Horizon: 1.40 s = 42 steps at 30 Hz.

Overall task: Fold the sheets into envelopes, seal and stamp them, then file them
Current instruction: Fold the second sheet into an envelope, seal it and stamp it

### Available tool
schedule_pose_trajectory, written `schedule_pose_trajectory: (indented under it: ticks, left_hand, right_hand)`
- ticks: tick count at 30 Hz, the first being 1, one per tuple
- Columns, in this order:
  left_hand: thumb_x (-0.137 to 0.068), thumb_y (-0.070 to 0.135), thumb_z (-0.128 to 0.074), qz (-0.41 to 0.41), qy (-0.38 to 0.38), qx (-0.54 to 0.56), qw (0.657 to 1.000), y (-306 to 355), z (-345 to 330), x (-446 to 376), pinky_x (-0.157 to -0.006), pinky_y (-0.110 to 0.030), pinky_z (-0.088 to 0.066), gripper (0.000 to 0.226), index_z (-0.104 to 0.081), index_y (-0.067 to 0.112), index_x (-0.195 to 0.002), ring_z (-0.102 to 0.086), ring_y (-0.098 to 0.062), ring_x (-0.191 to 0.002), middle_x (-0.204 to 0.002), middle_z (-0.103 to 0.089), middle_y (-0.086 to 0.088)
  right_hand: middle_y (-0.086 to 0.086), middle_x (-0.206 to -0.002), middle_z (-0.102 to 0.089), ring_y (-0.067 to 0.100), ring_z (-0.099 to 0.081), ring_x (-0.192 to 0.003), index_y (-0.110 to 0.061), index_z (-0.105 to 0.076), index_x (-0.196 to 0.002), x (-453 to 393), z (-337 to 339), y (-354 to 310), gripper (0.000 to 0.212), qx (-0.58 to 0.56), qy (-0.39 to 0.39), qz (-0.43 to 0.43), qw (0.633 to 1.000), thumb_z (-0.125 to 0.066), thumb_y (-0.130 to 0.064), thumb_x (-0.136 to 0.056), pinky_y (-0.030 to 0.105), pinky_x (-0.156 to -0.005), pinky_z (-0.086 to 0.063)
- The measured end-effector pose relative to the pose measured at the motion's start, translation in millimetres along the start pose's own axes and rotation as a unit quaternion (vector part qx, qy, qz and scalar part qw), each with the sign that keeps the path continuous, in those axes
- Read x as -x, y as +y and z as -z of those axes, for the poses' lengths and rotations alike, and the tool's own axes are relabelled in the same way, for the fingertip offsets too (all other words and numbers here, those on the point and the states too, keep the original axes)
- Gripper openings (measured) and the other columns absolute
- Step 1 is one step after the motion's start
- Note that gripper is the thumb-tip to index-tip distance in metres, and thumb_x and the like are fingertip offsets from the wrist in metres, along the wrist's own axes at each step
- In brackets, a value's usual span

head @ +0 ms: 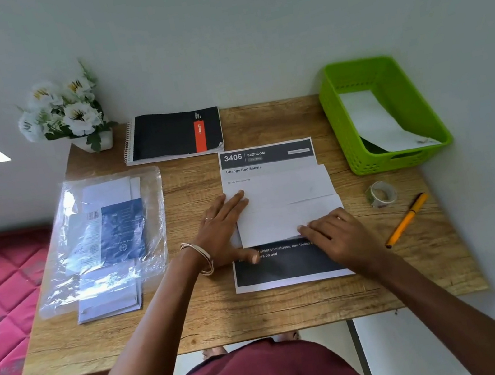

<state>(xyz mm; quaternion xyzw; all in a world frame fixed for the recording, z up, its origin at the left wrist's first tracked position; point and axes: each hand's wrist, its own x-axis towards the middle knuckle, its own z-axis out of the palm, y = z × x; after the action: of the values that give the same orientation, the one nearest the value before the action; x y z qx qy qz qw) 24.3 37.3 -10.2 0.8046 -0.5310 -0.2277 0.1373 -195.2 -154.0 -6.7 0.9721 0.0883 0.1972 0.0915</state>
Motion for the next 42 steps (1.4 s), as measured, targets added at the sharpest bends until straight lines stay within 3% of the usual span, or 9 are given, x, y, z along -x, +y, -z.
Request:
schedule_pose_trajectory:
  ticks: [5, 10, 13, 16, 22, 25, 28, 39, 42]
  left_hand:
    - [-0.046, 0.088, -0.048, 0.009, 0.043, 0.064, 0.997, 0, -1, 3, -0.112, -0.048, -0.012, 0.120, -0.011, 0.031, -0.145, -0.002, -0.021, -0.142, -0.154, -0.014, 0.007]
    - [-0.081, 0.034, -0.066, 0.097, 0.199, 0.184, 0.958, 12, 2, -1, -0.091, -0.033, -0.037, 0.047, -0.052, 0.024, -0.124, -0.045, -0.021, -0.115, -0.123, -0.053, 0.000]
    - [-0.085, 0.030, -0.062, 0.144, 0.242, 0.216, 0.935, 18, 5, -6, -0.070, -0.029, -0.039, 0.025, -0.059, 0.020, -0.108, -0.054, -0.018, -0.088, -0.098, -0.058, 0.003]
    - [-0.082, 0.027, -0.065, 0.180, 0.256, 0.200, 0.929, 21, 6, -11, -0.074, -0.033, -0.044, 0.031, -0.057, 0.019, -0.110, -0.053, -0.019, -0.087, -0.102, -0.061, -0.003]
    - [-0.076, 0.025, -0.069, 0.164, 0.262, 0.161, 0.937, 16, -2, -15, -0.093, -0.046, -0.043, 0.074, -0.029, 0.030, -0.139, -0.048, -0.022, -0.115, -0.132, -0.048, -0.001]
    - [-0.082, 0.029, -0.063, 0.135, 0.237, 0.087, 0.958, 10, -7, -16, -0.098, -0.046, -0.040, 0.062, -0.037, 0.035, -0.137, -0.039, -0.019, -0.122, -0.147, -0.030, 0.006]
    - [-0.086, 0.033, -0.053, 0.130, 0.217, 0.039, 0.967, 7, -9, -17, -0.098, -0.048, -0.035, 0.047, -0.047, 0.032, -0.132, -0.034, -0.022, -0.126, -0.146, -0.034, 0.011]
    - [-0.094, 0.034, -0.041, 0.153, 0.160, -0.031, 0.975, 19, -6, -15, -0.102, -0.041, -0.024, 0.047, -0.034, 0.030, -0.141, -0.015, -0.017, -0.134, -0.151, -0.022, 0.016]
    - [-0.086, 0.060, -0.034, 0.127, 0.123, -0.066, 0.982, 15, -3, -13, -0.105, -0.043, -0.024, 0.066, -0.027, 0.028, -0.144, -0.014, -0.021, -0.136, -0.153, -0.017, 0.012]
  right_hand:
    - [0.009, -0.087, -0.069, 0.025, -0.065, -0.074, -0.010, -0.060, -0.100, -20, 3, 3, 0.017, -0.016, 0.115, -0.097, 0.989, -0.046, -0.005, -0.092, 0.038, -0.075, -0.039]
    - [0.000, -0.090, -0.067, 0.021, -0.060, -0.084, -0.015, -0.064, -0.100, -53, 3, 6, 0.022, 0.009, 0.140, -0.198, 0.970, -0.053, -0.006, -0.083, 0.041, -0.083, -0.032]
    - [-0.003, -0.093, -0.065, 0.020, -0.057, -0.093, -0.018, -0.065, -0.104, -73, -7, 14, 0.026, 0.021, 0.107, -0.265, 0.958, -0.050, -0.010, -0.083, 0.042, -0.085, -0.030]
    - [-0.004, -0.103, -0.063, 0.018, -0.050, -0.104, -0.021, -0.061, -0.110, -85, -22, 21, 0.029, -0.010, 0.038, -0.324, 0.945, -0.049, -0.015, -0.085, 0.044, -0.090, -0.028]
    - [0.002, -0.129, -0.055, 0.021, -0.040, -0.122, -0.021, -0.054, -0.124, -95, -41, 19, 0.038, -0.066, -0.091, -0.372, 0.922, -0.043, -0.021, -0.088, 0.046, -0.095, -0.024]
    - [0.005, -0.132, -0.056, 0.023, -0.046, -0.123, -0.020, -0.055, -0.126, -100, -46, 8, 0.042, -0.104, -0.129, -0.344, 0.924, -0.035, -0.029, -0.090, 0.046, -0.097, -0.022]
    - [0.007, -0.138, -0.053, 0.025, -0.047, -0.129, -0.017, -0.055, -0.129, -104, -51, -4, 0.049, -0.132, -0.163, -0.296, 0.932, -0.028, -0.037, -0.093, 0.052, -0.102, -0.027]
    - [-0.005, -0.159, -0.011, 0.012, -0.005, -0.146, -0.022, -0.012, -0.151, -51, -38, 33, 0.086, -0.091, -0.233, -0.338, 0.907, 0.007, -0.070, -0.083, 0.050, -0.113, -0.006]
    - [-0.005, -0.160, -0.006, 0.011, -0.002, -0.147, -0.021, -0.009, -0.152, -46, -33, 42, 0.100, -0.088, -0.255, -0.339, 0.901, 0.016, -0.078, -0.073, 0.047, -0.115, 0.000]
